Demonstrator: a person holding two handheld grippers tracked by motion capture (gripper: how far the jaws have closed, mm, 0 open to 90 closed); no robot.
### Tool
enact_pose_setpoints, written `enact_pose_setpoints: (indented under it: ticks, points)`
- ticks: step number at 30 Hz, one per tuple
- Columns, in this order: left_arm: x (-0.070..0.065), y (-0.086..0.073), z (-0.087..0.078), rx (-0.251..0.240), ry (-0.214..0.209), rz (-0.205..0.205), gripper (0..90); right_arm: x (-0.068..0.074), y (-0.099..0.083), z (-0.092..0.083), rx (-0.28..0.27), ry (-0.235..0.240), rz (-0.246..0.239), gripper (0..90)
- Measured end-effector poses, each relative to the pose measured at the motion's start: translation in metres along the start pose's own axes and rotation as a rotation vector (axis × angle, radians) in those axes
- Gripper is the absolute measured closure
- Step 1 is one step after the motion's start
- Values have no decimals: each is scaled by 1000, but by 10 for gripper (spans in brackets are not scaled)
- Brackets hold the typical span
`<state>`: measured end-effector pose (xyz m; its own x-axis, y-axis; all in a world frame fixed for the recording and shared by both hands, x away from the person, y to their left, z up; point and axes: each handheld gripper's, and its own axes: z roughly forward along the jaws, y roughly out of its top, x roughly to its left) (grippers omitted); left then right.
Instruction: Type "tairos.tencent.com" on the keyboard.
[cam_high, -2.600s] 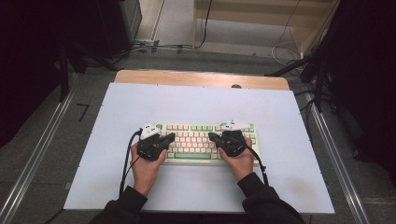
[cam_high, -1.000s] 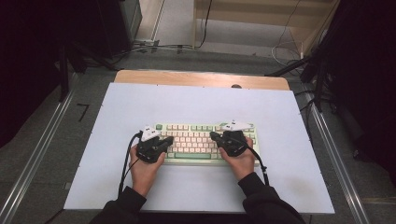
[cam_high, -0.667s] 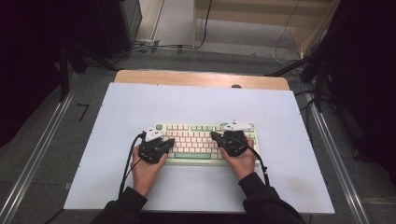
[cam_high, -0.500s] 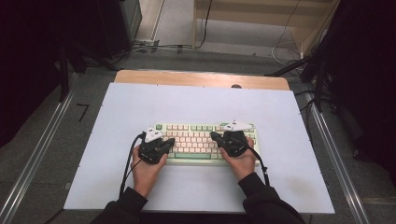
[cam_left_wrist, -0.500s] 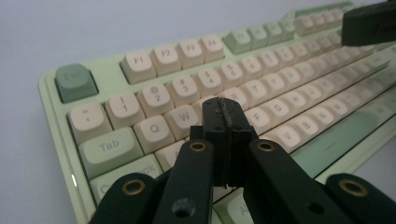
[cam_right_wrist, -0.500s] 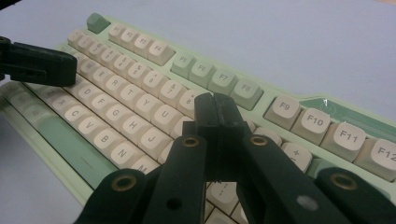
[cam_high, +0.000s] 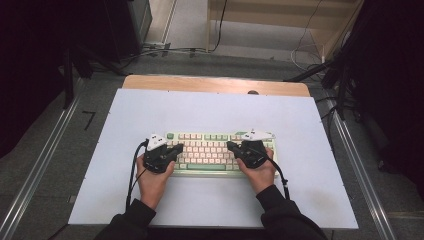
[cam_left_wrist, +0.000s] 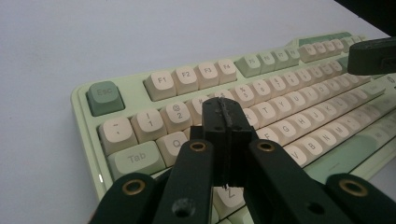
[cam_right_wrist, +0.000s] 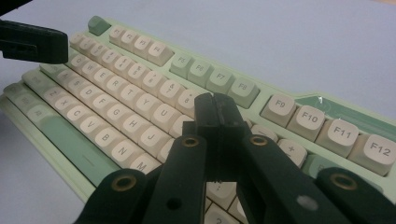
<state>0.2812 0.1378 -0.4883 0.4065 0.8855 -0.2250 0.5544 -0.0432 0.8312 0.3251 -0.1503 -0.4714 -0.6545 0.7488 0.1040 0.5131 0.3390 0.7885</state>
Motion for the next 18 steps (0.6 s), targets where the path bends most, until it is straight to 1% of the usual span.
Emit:
enact_pose_setpoints:
  ticks: [4, 7, 11, 18]
  points:
    - [-1, 1, 0, -1, -4, 12, 900, 1, -2, 0, 8, -5, -9, 883]
    - [1, 1, 0, -2, 2, 5, 900, 0, -2, -2, 1, -3, -5, 883]
    - [1, 1, 1, 0, 5, 10, 900, -1, -2, -3, 2, -12, -10, 883]
    - [2, 1, 1, -1, 5, 9, 900, -3, -3, -6, 0, -15, -7, 883]
